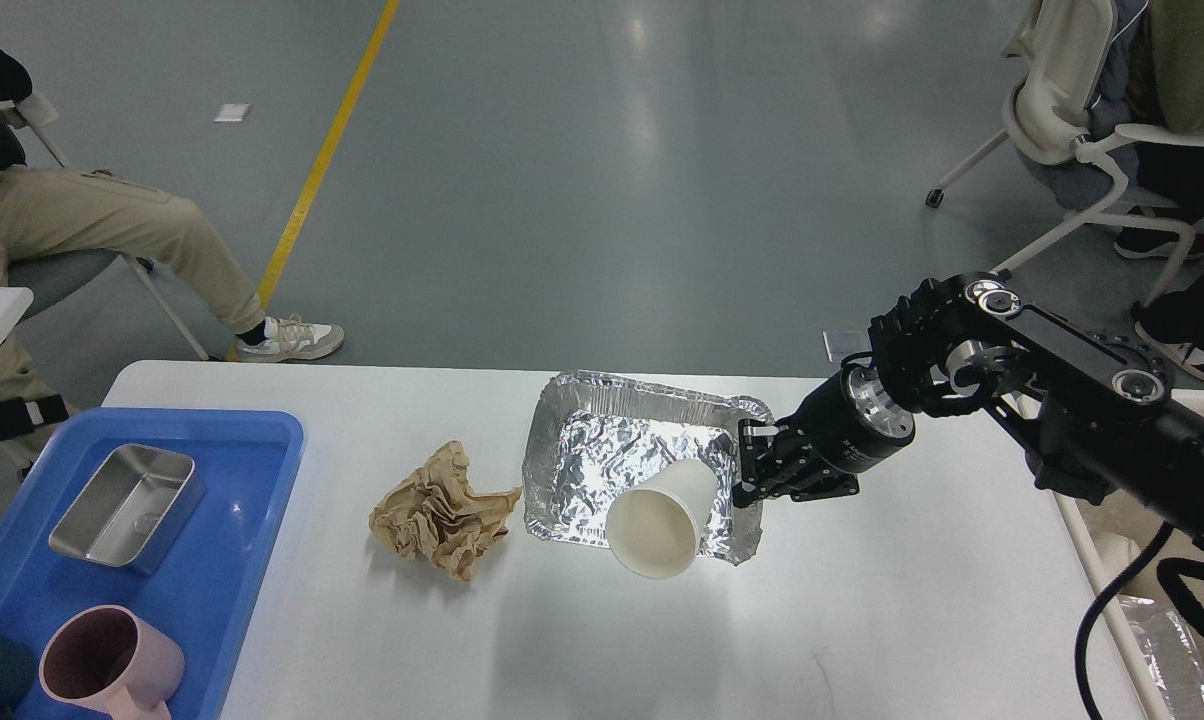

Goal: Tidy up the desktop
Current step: 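Withdraw the left gripper from the foil tray, then grasp the crumpled brown paper with the left gripper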

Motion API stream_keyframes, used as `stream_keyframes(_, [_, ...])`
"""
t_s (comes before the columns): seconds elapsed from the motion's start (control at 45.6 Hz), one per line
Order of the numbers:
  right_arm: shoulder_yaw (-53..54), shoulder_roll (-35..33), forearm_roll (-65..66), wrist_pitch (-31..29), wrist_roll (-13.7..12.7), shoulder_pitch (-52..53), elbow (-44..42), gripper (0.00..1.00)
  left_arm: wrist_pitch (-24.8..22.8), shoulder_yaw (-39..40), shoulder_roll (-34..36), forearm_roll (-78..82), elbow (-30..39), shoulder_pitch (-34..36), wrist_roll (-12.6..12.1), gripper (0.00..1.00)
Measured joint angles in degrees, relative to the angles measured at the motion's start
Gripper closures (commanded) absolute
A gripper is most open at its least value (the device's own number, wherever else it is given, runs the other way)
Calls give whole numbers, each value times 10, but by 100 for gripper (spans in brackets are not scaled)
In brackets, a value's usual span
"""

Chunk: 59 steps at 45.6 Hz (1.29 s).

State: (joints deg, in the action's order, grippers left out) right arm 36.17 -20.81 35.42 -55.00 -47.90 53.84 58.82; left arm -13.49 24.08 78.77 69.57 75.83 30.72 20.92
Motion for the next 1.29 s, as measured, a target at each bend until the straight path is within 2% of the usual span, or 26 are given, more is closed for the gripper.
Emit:
stream_keyframes(0.176, [1, -2, 0, 0, 0, 1, 3, 100, 7, 6, -73, 215, -32, 20, 14, 5])
stream_keyframes(0.636, [3, 1, 0, 0, 0, -1, 3, 100, -8, -24, -283, 536, -64, 123, 4, 5])
stream_keyframes(0.899, [6, -1, 0, 0, 0, -1, 3, 100, -4, -58, -422, 597, -148, 154, -10, 5])
stream_keyframes(1.185, [10, -1, -1, 0, 0, -1, 3, 100, 26, -108, -526, 602, -227, 165, -13, 5])
stream_keyframes(1.229, [11, -1, -1, 0, 0, -1, 3, 100, 32, -110, -541, 601, -243, 165, -13, 8])
stream_keyframes(1.294, [12, -1, -1, 0, 0, -1, 3, 100, 46, -111, -564, 597, -270, 162, -13, 17])
